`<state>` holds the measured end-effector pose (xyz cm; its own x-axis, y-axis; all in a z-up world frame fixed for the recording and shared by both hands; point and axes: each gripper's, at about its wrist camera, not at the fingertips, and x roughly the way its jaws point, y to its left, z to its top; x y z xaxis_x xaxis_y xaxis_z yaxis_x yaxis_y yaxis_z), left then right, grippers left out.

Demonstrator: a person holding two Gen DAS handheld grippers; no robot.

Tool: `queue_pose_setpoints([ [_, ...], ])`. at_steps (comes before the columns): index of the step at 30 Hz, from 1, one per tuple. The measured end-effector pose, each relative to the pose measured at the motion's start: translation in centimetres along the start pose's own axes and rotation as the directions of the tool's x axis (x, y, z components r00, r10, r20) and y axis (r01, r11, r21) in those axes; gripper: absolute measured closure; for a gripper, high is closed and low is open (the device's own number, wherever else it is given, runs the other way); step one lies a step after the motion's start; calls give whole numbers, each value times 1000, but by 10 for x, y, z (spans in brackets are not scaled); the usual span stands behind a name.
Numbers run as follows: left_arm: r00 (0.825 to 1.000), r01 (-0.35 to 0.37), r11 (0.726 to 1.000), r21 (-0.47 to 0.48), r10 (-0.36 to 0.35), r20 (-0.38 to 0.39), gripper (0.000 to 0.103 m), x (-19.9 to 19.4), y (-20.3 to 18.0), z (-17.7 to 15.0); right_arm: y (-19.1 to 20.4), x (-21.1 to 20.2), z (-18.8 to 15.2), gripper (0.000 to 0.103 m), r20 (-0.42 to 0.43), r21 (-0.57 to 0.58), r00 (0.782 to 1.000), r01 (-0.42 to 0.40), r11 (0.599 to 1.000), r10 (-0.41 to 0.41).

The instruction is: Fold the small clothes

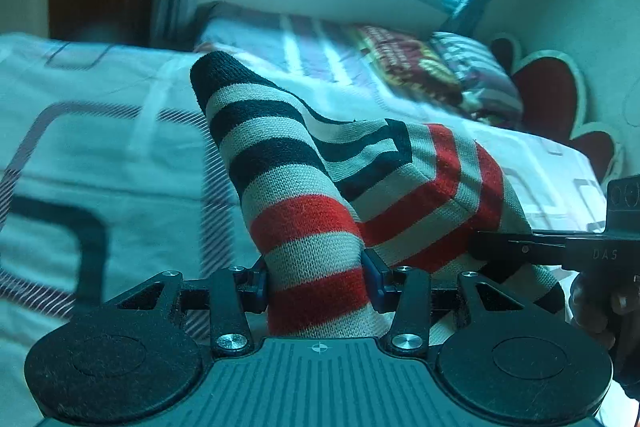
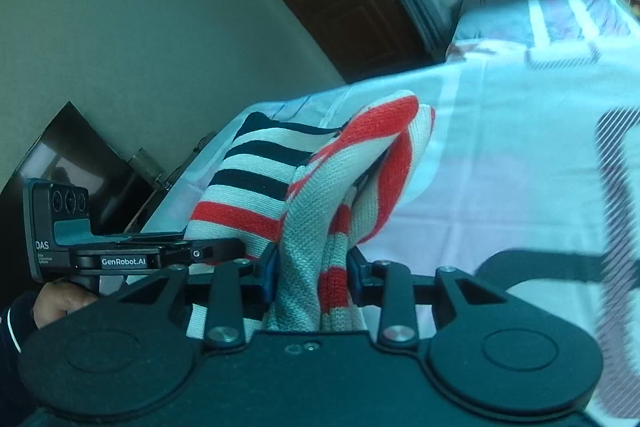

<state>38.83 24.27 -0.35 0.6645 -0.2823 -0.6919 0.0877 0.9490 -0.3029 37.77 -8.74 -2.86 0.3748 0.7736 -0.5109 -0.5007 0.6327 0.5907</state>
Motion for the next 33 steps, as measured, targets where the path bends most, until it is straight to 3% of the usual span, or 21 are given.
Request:
queue_pose_setpoints([
  [5, 998, -50, 997, -62, 47, -49, 57, 16, 31, -24, 4, 45, -15, 70, -57, 15, 998, 2, 1000, -1],
  [7, 997, -54, 992, -116, 48, -52, 57, 24, 45, -39, -8, 54, -14, 70, -56, 27, 997, 49, 998, -48],
  [10, 1000, -4, 977, -214, 2, -13, 48, 30, 61, -56, -30, 67, -20, 70, -106, 59, 991, 92, 994, -85],
  [11, 1000, -10, 975, -222, 10, -2, 39, 31, 63, -61, -32, 66, -20, 70, -107, 47, 991, 83, 995, -77],
  [12, 999, -33, 977, -210, 37, 13, 29, 31, 62, -67, -33, 66, -19, 70, -109, 48, 991, 80, 996, -74],
  [13, 998, -52, 978, -200, 59, 26, 27, 31, 63, -71, -32, 66, -18, 70, -114, 46, 991, 81, 996, -75],
  [17, 997, -44, 972, -230, 58, 54, 26, 29, 66, -82, -33, 72, -18, 68, -122, 46, 991, 70, 997, -63],
  [21, 992, -94, 974, -204, 108, 59, 26, 31, 56, -77, -31, 72, -15, 66, -132, 50, 989, 76, 996, -69],
  [24, 989, -115, 973, -201, 132, 69, 26, 14, 47, -76, -25, 61, -11, 56, -154, 46, 982, 115, 992, -107],
  [26, 986, -110, 976, -186, 132, 105, 26, -10, 47, -86, -13, 39, -8, 54, -111, -13, 983, 145, 989, -145],
  [28, 984, -93, 976, -198, 120, 129, 26, -26, 44, -98, -3, 17, -8, 59, -88, -36, 989, 119, 992, -122],
  [30, 985, -87, 975, -205, 115, 130, 26, -32, 40, -110, 8, -1, -13, 71, -72, -76, 994, 81, 994, -87],
  [33, 985, -93, 975, -202, 119, 125, 26, -35, 34, -126, 22, -5, -24, 75, -102, -124, 990, 86, 989, -99],
])
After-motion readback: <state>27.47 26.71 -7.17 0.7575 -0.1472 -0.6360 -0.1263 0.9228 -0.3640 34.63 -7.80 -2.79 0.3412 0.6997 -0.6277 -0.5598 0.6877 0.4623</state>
